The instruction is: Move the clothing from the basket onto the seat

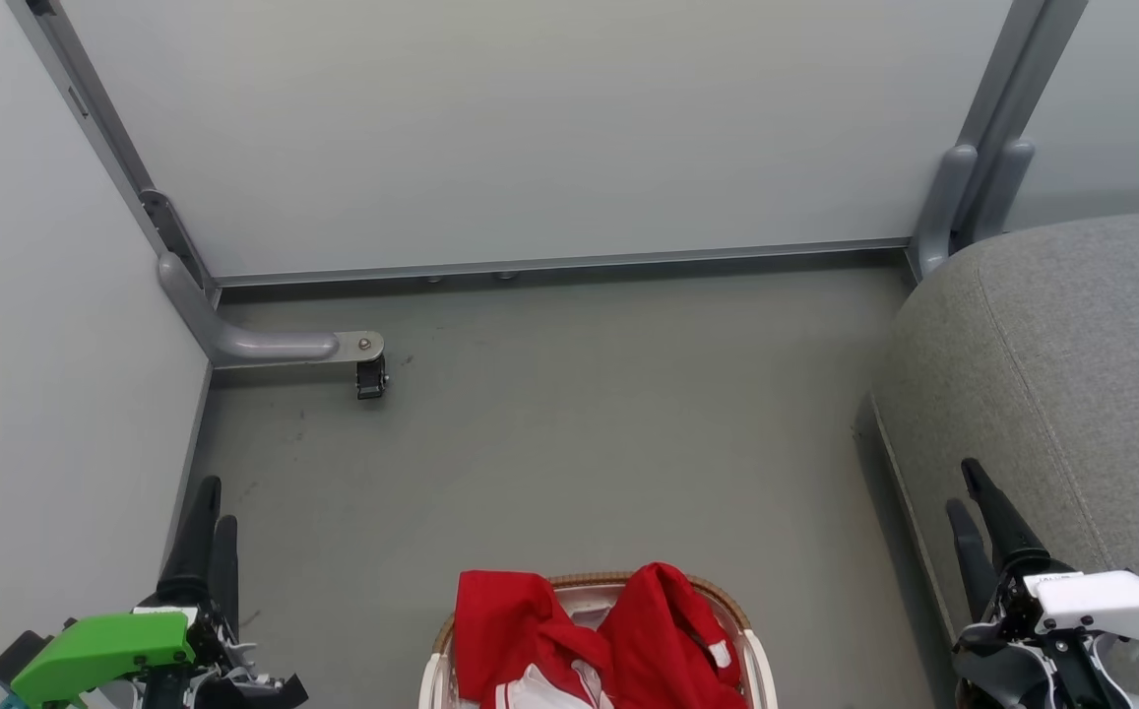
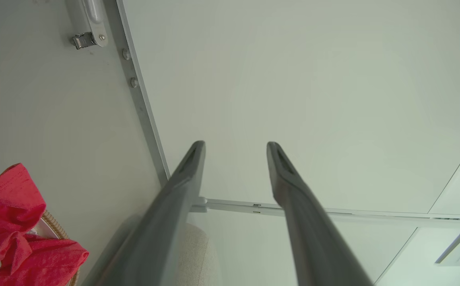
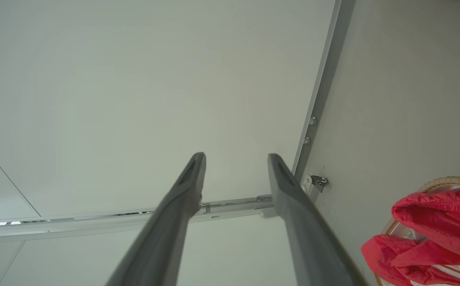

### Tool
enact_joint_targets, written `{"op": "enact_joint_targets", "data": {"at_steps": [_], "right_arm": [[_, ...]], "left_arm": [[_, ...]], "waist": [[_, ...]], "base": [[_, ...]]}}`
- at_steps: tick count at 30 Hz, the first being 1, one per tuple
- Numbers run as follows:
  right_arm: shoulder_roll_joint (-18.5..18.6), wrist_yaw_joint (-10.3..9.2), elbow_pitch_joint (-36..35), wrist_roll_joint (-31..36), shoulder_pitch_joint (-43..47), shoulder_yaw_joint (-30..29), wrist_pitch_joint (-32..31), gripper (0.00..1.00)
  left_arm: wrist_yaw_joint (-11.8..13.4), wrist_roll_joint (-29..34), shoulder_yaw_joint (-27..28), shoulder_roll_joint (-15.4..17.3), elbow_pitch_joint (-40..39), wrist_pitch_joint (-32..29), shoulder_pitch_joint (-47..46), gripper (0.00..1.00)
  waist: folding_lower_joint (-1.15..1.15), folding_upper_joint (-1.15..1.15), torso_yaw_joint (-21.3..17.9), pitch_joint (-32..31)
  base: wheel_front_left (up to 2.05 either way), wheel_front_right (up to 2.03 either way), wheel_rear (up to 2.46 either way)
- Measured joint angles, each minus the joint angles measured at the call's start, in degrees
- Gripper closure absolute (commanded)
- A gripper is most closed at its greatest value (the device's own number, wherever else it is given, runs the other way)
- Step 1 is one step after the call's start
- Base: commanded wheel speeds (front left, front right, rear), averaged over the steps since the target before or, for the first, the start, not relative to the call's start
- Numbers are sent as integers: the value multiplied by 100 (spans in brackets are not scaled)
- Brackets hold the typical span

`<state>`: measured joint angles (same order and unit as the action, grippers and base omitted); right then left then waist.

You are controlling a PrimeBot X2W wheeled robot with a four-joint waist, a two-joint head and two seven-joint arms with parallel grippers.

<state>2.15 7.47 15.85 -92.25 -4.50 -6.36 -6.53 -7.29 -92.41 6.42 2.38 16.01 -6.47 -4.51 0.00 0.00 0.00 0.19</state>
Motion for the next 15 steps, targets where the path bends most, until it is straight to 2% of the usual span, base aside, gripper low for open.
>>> {"op": "enact_joint_targets", "data": {"at_steps": [7,15], "right_arm": [[48,0,-27,126,43,152,162,0],[175,0,-22,745,18,309,409,0]], "left_arm": [[3,99,-53,-4,81,188,46,0],[3,993,-58,16,137,411,43,0]], "waist": [[0,0,0,9],[0,0,2,19]], "base": [[0,0,0],[0,0,0]]}}
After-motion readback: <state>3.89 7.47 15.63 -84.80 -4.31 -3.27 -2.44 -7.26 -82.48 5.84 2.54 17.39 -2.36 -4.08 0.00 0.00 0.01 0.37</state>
